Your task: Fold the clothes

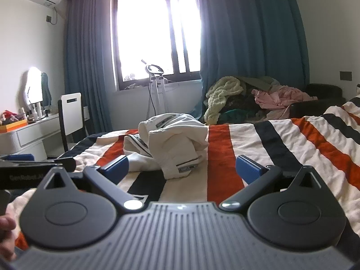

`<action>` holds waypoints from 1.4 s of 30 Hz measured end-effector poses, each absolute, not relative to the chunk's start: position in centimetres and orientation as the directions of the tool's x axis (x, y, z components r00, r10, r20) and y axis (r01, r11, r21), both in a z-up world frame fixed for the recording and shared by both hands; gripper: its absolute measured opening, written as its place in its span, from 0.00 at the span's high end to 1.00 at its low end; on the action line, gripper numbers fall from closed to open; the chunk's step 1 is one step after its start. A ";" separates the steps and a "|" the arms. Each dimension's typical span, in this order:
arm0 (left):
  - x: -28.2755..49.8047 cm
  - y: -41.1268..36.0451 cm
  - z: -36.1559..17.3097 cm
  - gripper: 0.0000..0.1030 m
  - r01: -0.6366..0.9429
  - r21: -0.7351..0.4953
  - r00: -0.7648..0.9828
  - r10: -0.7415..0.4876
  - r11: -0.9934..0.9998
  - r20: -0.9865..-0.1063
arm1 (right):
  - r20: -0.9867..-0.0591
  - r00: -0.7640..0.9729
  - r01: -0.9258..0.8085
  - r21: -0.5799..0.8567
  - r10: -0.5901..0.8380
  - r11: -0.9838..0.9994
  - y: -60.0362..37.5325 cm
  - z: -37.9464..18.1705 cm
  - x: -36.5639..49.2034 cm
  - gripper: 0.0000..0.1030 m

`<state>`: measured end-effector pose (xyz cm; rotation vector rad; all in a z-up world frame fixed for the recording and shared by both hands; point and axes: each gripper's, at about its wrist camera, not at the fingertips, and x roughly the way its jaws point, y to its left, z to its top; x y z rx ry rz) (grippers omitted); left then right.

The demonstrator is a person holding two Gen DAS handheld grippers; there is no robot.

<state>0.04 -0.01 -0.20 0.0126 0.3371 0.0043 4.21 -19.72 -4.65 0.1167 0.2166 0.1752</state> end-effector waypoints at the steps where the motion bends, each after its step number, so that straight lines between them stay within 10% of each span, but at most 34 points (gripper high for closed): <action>1: 0.1 0.0 -0.3 0.00 -0.002 0.014 0.945 0.006 1.000 -0.327 | -0.202 0.962 -0.160 0.133 0.185 0.978 -19.7 -4.6 4.2 0.00; 42: -0.3 -0.8 -0.3 0.00 -0.038 0.065 0.949 0.057 0.997 -0.310 | -0.212 0.962 -0.148 0.112 0.170 0.983 -19.4 -4.9 4.2 0.00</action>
